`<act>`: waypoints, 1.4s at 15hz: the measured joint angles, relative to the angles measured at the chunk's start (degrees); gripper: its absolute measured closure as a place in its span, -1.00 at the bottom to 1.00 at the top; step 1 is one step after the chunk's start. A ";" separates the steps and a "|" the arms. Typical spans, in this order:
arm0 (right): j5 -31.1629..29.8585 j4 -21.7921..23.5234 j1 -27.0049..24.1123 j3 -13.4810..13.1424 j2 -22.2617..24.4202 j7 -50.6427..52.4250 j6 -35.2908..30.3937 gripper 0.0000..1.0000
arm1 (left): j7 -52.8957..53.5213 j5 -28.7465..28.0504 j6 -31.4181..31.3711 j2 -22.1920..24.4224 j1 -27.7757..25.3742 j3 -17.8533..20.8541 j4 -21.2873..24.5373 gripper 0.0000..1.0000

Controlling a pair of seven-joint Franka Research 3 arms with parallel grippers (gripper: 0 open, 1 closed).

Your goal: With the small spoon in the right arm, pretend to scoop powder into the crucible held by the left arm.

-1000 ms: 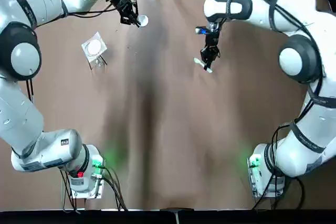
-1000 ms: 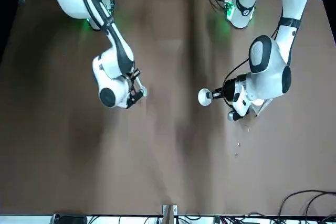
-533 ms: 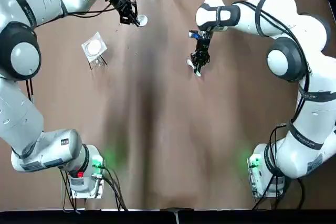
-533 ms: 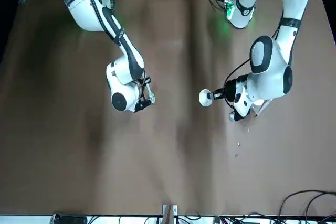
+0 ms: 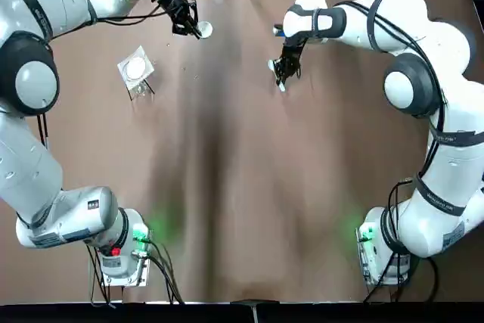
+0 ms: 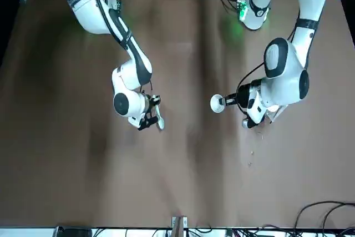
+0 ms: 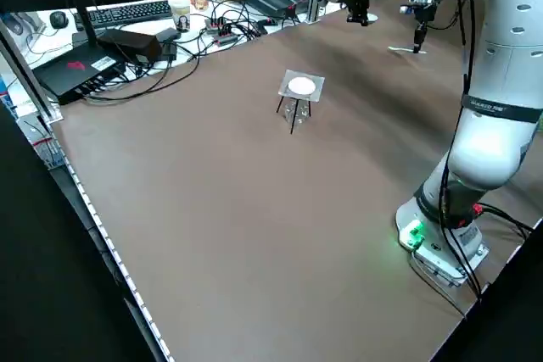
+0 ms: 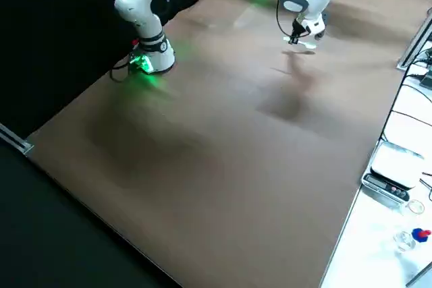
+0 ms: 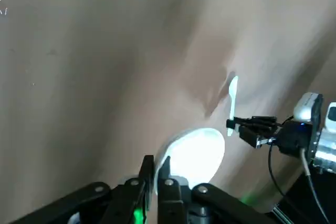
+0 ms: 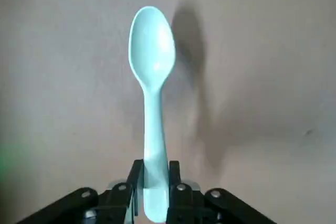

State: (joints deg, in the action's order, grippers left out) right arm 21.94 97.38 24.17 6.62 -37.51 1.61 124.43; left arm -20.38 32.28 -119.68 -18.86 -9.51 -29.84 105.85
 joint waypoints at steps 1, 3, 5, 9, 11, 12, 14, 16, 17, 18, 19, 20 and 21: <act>-0.03 -0.19 -0.11 -0.13 0.01 0.00 0.56 0.54 | 0.00 0.00 0.00 0.00 0.03 0.00 0.00 0.86; -0.05 -0.55 -0.56 -0.30 0.21 0.00 0.71 0.54 | 0.00 0.00 0.00 0.00 0.16 -0.01 0.00 0.86; -0.05 -1.25 -1.15 -0.34 2.66 -0.04 -0.45 0.54 | 0.00 -0.10 -0.54 -0.06 0.48 -0.01 0.00 0.86; 0.10 -2.17 -1.15 -0.14 10.44 -3.74 -6.69 0.54 | -1.29 -0.10 -2.64 -0.41 1.83 -0.09 -0.01 0.86; 0.13 -2.16 -0.95 0.39 13.73 -6.99 -7.64 0.54 | -3.06 -0.10 -4.82 -0.75 4.30 -0.14 -0.01 0.86; 0.36 -2.15 -0.79 0.93 14.82 -8.50 -7.85 0.54 | -4.55 -0.11 -5.91 -0.98 5.95 -0.14 0.00 0.86; 1.63 -2.15 -0.36 2.36 16.20 -12.02 -7.88 0.54 | -7.68 -0.90 -8.17 -1.31 9.37 -0.16 -0.01 0.86; 4.25 -2.16 -0.08 3.56 17.06 -14.72 -8.37 0.54 | -10.95 -2.62 -10.31 -1.82 12.05 -0.20 -0.48 0.86; 5.97 -2.29 0.00 3.81 17.40 -15.43 -9.51 0.54 | -12.66 -3.48 -11.62 -2.37 13.32 -0.21 -1.07 0.86; 7.65 -2.64 -0.01 3.86 17.67 -15.89 -11.19 0.54 | -14.32 -4.70 -12.81 -3.09 14.40 -0.20 -1.78 0.86; 9.37 -3.39 -0.09 3.80 17.83 -16.10 -13.75 0.54 | -16.02 -6.23 -13.54 -3.91 15.26 -0.20 -2.49 0.86; 11.01 -4.36 -0.27 3.71 17.88 -16.31 -16.69 0.54 | -17.60 -7.90 -13.87 -4.77 15.88 -0.18 -3.12 0.86; 12.78 -5.39 -0.47 3.59 17.88 -16.53 -19.59 0.54 | -19.16 -9.53 -13.98 -5.61 16.39 -0.18 -3.76 0.86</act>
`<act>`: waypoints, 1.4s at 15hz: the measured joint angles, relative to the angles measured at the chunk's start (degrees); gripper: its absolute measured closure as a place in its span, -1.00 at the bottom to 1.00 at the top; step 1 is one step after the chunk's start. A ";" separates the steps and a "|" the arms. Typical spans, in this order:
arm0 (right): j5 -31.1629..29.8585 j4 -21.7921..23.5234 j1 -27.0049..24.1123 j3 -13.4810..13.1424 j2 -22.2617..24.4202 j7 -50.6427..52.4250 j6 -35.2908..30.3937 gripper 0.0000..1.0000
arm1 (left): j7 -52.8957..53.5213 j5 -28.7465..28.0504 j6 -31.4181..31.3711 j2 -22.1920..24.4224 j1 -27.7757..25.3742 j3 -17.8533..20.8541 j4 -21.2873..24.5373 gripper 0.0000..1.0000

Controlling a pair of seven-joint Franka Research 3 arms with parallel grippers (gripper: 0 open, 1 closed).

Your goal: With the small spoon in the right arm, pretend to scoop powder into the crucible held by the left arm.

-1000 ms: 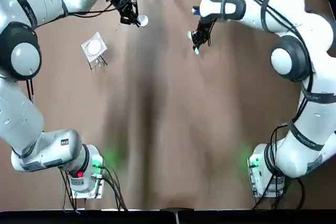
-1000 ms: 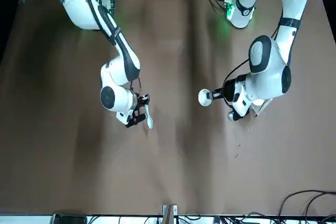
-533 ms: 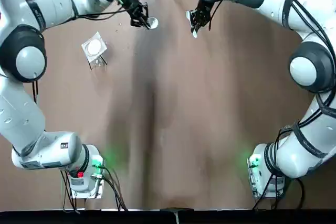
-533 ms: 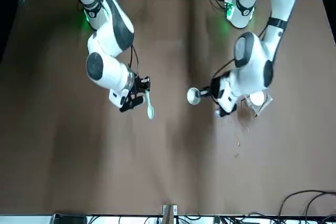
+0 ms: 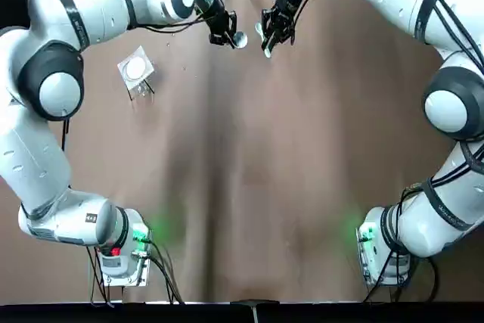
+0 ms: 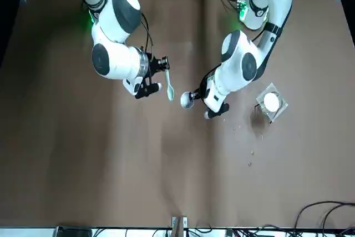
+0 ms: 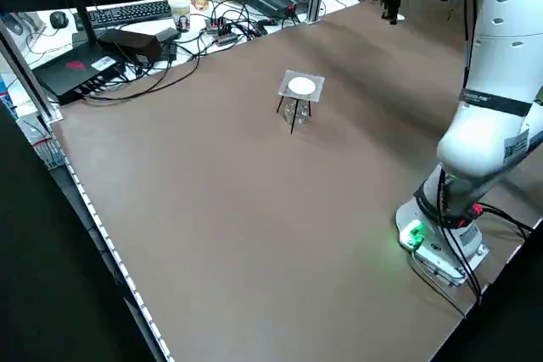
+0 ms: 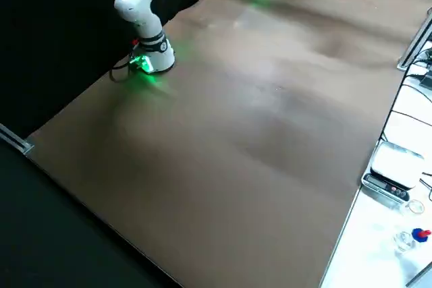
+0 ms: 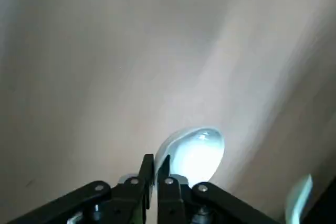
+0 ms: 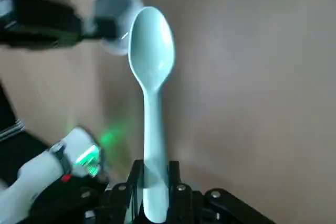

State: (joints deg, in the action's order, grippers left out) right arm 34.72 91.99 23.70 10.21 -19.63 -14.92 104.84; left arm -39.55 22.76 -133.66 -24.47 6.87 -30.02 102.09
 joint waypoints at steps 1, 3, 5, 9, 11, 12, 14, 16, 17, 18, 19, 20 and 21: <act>1.85 -0.77 -0.17 -0.12 0.01 -0.35 -1.94 0.54 | -1.34 -1.35 -0.04 -0.71 0.33 0.00 -0.50 0.86; 5.38 -1.30 -0.30 -0.24 0.00 -0.98 -3.00 0.54 | -2.75 -2.45 -0.04 -1.74 0.65 0.00 -1.22 0.86; 9.56 -1.29 -0.17 -0.22 -0.22 -3.80 -3.04 0.54 | -4.71 -2.48 -0.05 -2.18 1.44 -0.05 -2.57 0.86; 16.93 -1.02 -0.01 -0.22 -3.05 -8.55 -3.05 0.54 | -6.87 -2.51 -0.05 -2.19 2.64 -0.07 -3.76 0.86; 20.48 -1.02 -0.18 -0.33 -4.97 -8.80 -3.02 0.54 | -7.02 -2.51 -0.05 -2.19 2.68 -0.07 -3.86 0.86; 21.25 -1.02 -0.30 -0.37 -5.56 -8.90 -3.02 0.54 | -7.02 -2.51 -0.05 -2.20 2.76 -0.07 -3.86 0.86; 22.10 -1.06 -0.51 -0.42 -5.94 -9.88 -3.02 0.54 | -7.06 -2.51 -0.05 -2.21 2.94 -0.07 -3.86 0.86; 22.31 -1.07 -0.57 -0.43 -5.99 -11.77 -3.02 0.54 | -7.08 -2.51 -0.05 -2.21 2.98 -0.07 -3.92 0.86; 22.38 -1.07 -0.59 -0.43 -6.01 -12.28 -3.02 0.54 | -7.10 -2.51 -0.05 -2.21 2.96 -0.05 -3.98 0.86; 22.56 -1.07 -0.60 -0.44 -6.04 -12.65 -3.02 0.54 | -7.11 -2.51 -0.05 -2.21 2.93 -0.03 -4.03 0.86; 22.81 -1.07 -0.62 -0.45 -6.05 -12.80 -3.02 0.54 | -7.13 -2.51 -0.05 -2.21 2.87 0.00 -4.08 0.86; 23.08 -1.07 -0.63 -0.49 -6.06 -12.94 -3.02 0.54 | -7.13 -2.51 -0.05 -2.21 2.80 0.03 -4.12 0.86; 23.33 -1.07 -0.66 -0.56 -6.07 -13.07 -3.02 0.54 | -7.13 -2.51 -0.05 -2.21 2.77 0.07 -4.14 0.86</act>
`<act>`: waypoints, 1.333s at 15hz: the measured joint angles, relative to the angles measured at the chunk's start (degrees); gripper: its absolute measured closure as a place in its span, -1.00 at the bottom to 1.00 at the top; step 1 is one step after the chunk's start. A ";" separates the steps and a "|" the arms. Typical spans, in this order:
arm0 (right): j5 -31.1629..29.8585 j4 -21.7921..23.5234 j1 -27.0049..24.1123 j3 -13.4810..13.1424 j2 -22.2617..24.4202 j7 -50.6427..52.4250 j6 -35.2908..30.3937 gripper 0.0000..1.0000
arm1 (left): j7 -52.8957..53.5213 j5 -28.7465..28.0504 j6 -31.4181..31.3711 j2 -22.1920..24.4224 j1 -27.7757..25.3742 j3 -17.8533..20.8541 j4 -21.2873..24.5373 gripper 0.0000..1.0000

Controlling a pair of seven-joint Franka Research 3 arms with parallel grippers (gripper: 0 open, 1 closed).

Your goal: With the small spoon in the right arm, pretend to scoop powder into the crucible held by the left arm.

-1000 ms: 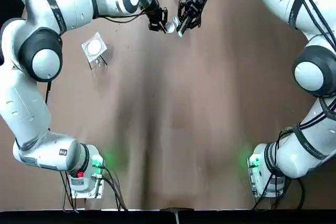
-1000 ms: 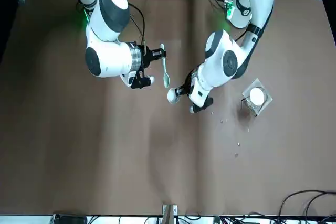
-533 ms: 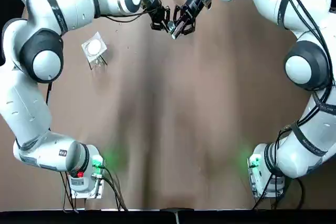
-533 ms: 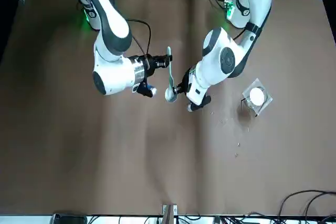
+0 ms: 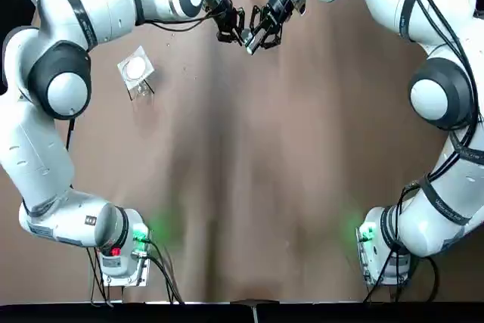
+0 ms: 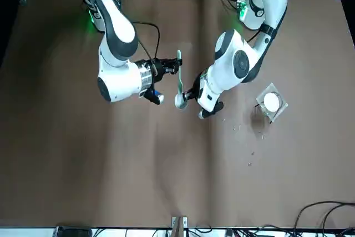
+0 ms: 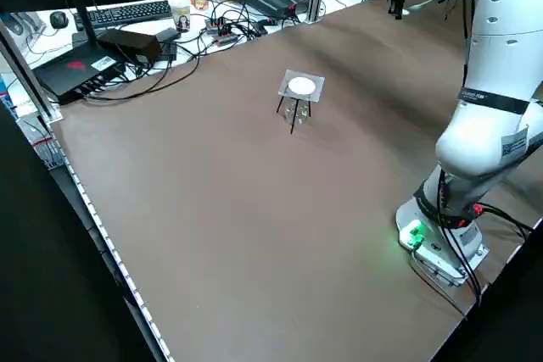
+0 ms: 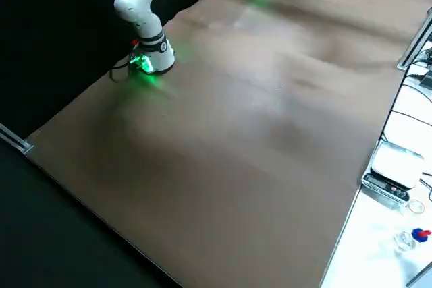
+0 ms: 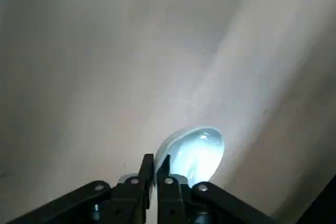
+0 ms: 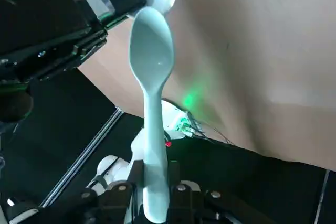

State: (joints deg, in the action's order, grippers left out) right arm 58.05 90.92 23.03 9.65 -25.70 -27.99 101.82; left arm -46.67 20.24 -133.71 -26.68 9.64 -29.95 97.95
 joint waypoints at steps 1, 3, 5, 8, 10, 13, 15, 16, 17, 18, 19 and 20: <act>0.23 0.00 -0.04 -0.07 -0.01 -0.15 0.00 0.54 | 0.00 0.00 0.00 0.00 0.00 0.02 -0.01 0.86; 0.93 -0.04 -0.24 -0.26 -0.01 -0.29 0.01 0.54 | 0.00 0.00 0.00 0.00 0.00 0.03 -0.02 0.86; 1.23 -0.16 -0.99 -0.35 -0.01 -0.09 0.01 0.54 | 0.00 0.00 0.00 0.00 -0.15 0.06 -0.03 0.86; -2.23 -0.41 -4.44 -1.00 -0.01 7.30 -0.09 0.54 | 0.00 -0.19 0.01 0.00 -0.67 0.07 -0.04 0.86; -7.38 -0.40 -7.55 -1.22 -0.04 12.13 -2.06 0.54 | 0.00 -0.41 0.14 0.07 -1.76 0.09 -0.07 0.86; -15.98 -0.15 -11.48 -1.41 -0.14 20.80 -6.19 0.54 | 1.99 -0.92 4.24 0.81 -5.75 0.07 -0.09 0.86; -20.79 0.11 -14.06 -1.53 -0.27 27.38 -8.18 0.54 | 5.05 -0.94 9.07 1.85 -9.88 0.07 -0.10 0.86; -23.11 0.24 -15.36 -1.58 -0.40 30.64 -8.50 0.54 | 6.80 -0.97 11.11 2.39 -12.04 0.08 -0.04 0.86; -25.21 0.41 -16.64 -1.62 -0.69 34.32 -8.69 0.54 | 9.02 -1.01 12.74 2.99 -14.32 0.06 0.26 0.86; -27.30 0.54 -17.94 -1.66 -1.30 38.55 -8.76 0.54 | 11.31 -1.04 13.76 3.66 -16.59 0.04 0.97 0.86; -29.57 0.66 -19.23 -1.71 -2.21 42.74 -8.79 0.54 | 13.47 -1.06 14.34 4.47 -18.85 0.01 2.20 0.86; -32.48 0.80 -20.52 -1.75 -3.39 46.93 -8.78 0.54 | 15.84 -1.08 14.60 5.39 -21.18 -0.02 3.77 0.86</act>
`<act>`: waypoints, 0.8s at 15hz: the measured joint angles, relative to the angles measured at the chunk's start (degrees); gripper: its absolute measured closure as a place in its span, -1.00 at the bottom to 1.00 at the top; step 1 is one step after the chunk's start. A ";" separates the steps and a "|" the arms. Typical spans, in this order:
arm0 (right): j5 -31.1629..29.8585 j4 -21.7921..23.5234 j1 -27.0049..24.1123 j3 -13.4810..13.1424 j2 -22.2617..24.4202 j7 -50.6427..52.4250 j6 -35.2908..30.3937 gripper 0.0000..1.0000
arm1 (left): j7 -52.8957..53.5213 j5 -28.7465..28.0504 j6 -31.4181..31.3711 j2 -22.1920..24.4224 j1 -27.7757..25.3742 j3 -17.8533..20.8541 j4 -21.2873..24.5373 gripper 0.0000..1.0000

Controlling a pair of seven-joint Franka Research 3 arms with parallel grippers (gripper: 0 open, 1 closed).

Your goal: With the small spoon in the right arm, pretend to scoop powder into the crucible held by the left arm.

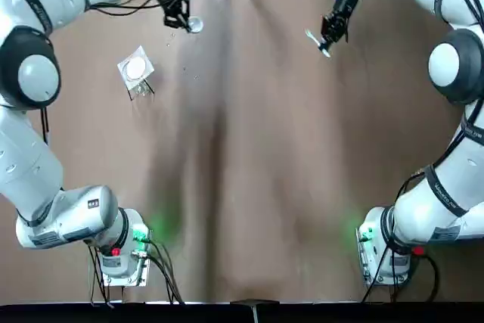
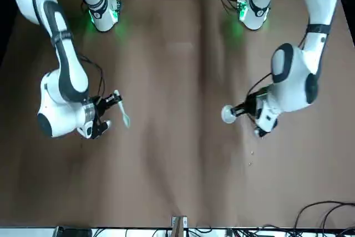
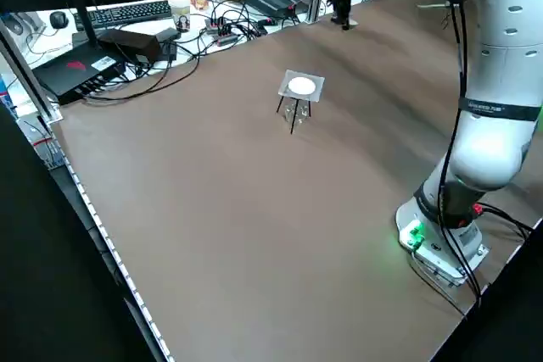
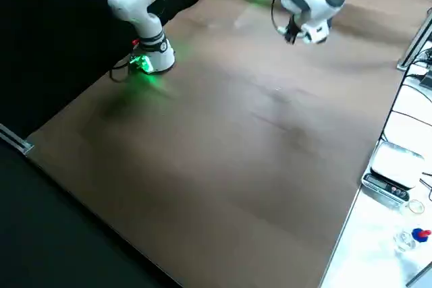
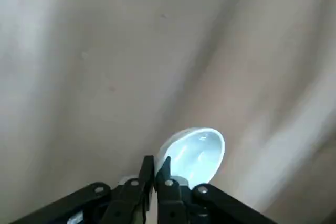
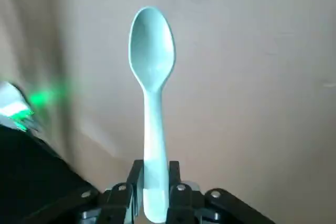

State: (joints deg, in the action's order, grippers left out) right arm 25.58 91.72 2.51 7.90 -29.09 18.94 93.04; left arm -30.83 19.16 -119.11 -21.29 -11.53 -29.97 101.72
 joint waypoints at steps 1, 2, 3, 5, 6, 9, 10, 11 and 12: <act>-3.24 0.11 -1.19 -0.05 -1.36 4.10 0.16 0.54 | 2.67 -0.01 0.06 0.91 -2.19 -0.06 1.65 0.86; -6.42 0.17 -2.26 -0.07 -2.84 8.21 0.42 0.54 | 5.41 -0.01 0.10 1.78 -4.36 -0.12 3.28 0.86; -9.27 0.22 -3.23 -0.09 -4.33 12.47 0.89 0.54 | 8.41 -0.01 0.40 2.53 -6.58 -0.32 4.77 0.86; -13.71 0.20 -5.08 -0.13 -6.67 20.11 3.11 0.54 | 14.82 -0.01 3.14 3.47 -11.05 -0.69 6.60 0.86; -15.74 0.19 -5.92 -0.13 -7.30 23.61 4.44 0.54 | 18.60 -0.01 5.30 3.67 -13.27 -0.73 7.05 0.86; -26.28 0.16 -7.32 -0.09 -8.48 34.03 5.75 0.54 | 32.75 -0.01 10.92 3.81 -21.43 -0.82 8.89 0.86; -28.39 0.17 -7.45 -0.10 -8.83 36.01 6.29 0.54 | 35.39 -0.01 11.37 3.79 -22.88 -0.85 9.39 0.86; -29.79 0.17 -7.68 -0.10 -9.21 38.20 7.37 0.54 | 37.35 -0.01 11.74 3.74 -24.06 -0.86 9.73 0.86; -30.84 0.17 -7.99 -0.11 -9.57 40.56 8.72 0.54 | 39.32 -0.01 12.14 3.66 -25.11 -0.87 9.93 0.86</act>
State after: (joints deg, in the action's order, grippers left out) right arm -5.27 91.89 -5.49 7.79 -38.66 59.50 101.76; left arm 8.48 19.15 -106.97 -17.62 -36.64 -30.84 111.65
